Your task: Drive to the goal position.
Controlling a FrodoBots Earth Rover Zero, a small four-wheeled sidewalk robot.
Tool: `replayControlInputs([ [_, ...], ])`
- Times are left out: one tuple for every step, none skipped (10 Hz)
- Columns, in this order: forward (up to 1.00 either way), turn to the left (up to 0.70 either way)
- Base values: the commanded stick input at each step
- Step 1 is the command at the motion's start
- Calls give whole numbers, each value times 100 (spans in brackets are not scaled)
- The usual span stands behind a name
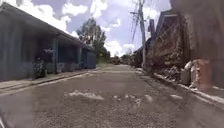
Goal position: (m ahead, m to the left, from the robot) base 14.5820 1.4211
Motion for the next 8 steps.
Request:
replayControlInputs([
  [70,0],
  [70,0],
  [70,0],
  [70,0],
  [70,0],
  [70,0],
  [70,0],
  [70,0],
])
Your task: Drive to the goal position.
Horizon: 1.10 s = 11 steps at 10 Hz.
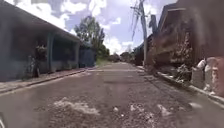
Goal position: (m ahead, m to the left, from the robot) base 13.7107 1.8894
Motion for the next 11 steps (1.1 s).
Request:
replayControlInputs([
  [70,0],
  [70,0],
  [70,0],
  [70,0],
  [70,0],
  [70,0],
  [70,0],
  [70,0],
  [70,0],
  [70,0],
  [70,0],
])
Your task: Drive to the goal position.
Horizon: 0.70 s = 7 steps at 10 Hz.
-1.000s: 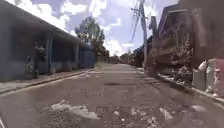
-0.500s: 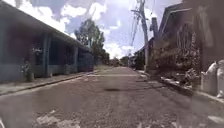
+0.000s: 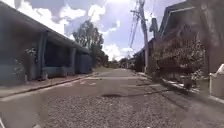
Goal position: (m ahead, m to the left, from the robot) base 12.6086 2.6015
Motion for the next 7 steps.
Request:
replayControlInputs([
  [70,0],
  [70,0],
  [70,0],
  [70,0],
  [70,0],
  [70,0],
  [70,0],
])
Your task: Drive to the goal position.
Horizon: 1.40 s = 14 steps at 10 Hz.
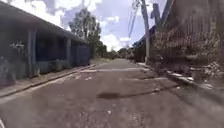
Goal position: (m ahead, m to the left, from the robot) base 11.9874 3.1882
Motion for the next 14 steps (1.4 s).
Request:
replayControlInputs([
  [70,0],
  [70,0],
  [70,0],
  [70,0],
  [70,0],
  [70,0],
  [70,0],
  [70,0],
  [70,0],
  [70,0],
  [70,0],
  [70,0],
  [70,0],
  [70,0],
])
